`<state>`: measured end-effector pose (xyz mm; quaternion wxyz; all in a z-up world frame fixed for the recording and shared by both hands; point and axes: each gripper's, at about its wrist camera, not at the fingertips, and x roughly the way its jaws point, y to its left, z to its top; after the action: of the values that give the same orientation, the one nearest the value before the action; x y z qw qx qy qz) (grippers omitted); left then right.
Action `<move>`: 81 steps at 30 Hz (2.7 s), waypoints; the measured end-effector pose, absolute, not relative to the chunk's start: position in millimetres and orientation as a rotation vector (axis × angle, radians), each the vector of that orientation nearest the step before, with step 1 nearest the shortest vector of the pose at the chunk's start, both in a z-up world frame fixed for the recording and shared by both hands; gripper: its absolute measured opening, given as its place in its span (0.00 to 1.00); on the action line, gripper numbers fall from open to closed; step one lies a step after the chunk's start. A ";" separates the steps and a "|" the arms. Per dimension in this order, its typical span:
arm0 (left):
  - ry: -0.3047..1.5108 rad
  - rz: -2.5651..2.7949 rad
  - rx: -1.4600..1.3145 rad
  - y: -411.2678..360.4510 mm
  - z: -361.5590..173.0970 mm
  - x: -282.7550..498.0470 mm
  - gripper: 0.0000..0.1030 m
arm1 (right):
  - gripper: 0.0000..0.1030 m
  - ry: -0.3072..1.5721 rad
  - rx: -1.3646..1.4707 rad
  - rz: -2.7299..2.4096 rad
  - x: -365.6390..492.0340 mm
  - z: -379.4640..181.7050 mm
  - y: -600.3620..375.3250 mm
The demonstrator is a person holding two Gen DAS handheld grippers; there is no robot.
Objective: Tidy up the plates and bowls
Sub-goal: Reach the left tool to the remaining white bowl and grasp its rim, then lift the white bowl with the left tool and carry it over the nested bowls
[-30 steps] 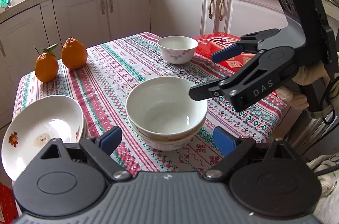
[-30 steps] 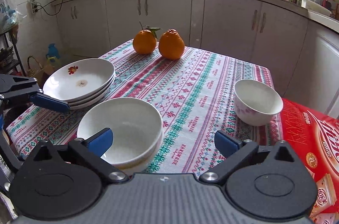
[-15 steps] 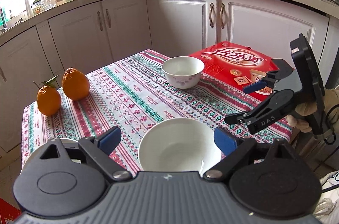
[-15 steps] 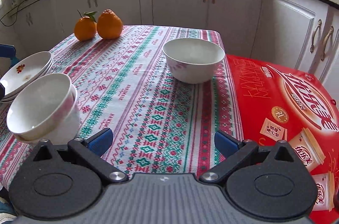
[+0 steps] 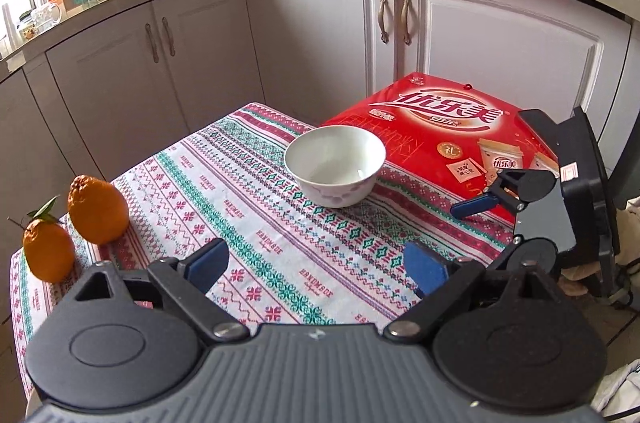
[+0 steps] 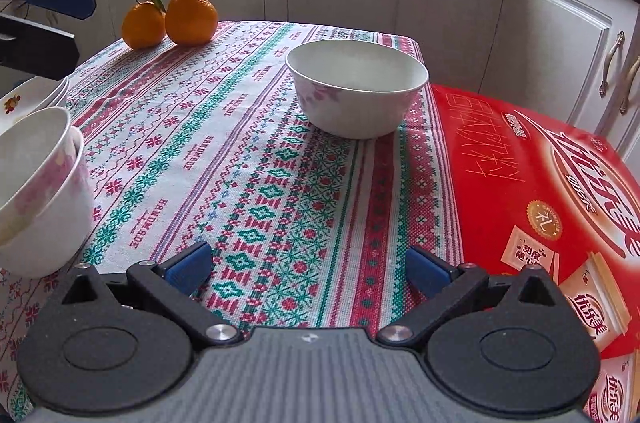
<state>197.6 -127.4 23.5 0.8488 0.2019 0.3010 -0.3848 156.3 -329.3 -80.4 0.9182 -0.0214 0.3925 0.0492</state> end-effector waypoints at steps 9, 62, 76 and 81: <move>0.633 -0.867 0.463 -171.6 15.2 243.3 0.91 | 1.00 0.799 -0.057 0.118 165.8 -80.5 -336.1; 0.840 -0.970 0.414 -229.8 -17.0 312.5 0.59 | 0.81 0.657 -0.165 0.195 219.6 -35.7 -344.8; 0.783 -0.929 0.377 -174.7 23.2 251.2 0.59 | 0.81 0.622 -0.181 0.257 159.1 5.8 -303.1; 0.767 -0.901 0.357 -152.2 31.4 230.4 0.59 | 0.81 0.613 -0.187 0.289 139.9 17.0 -286.2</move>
<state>230.4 -152.2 31.4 0.8150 0.1674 0.3595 -0.4225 139.9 -286.2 17.0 0.9389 -0.0917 0.3000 0.1415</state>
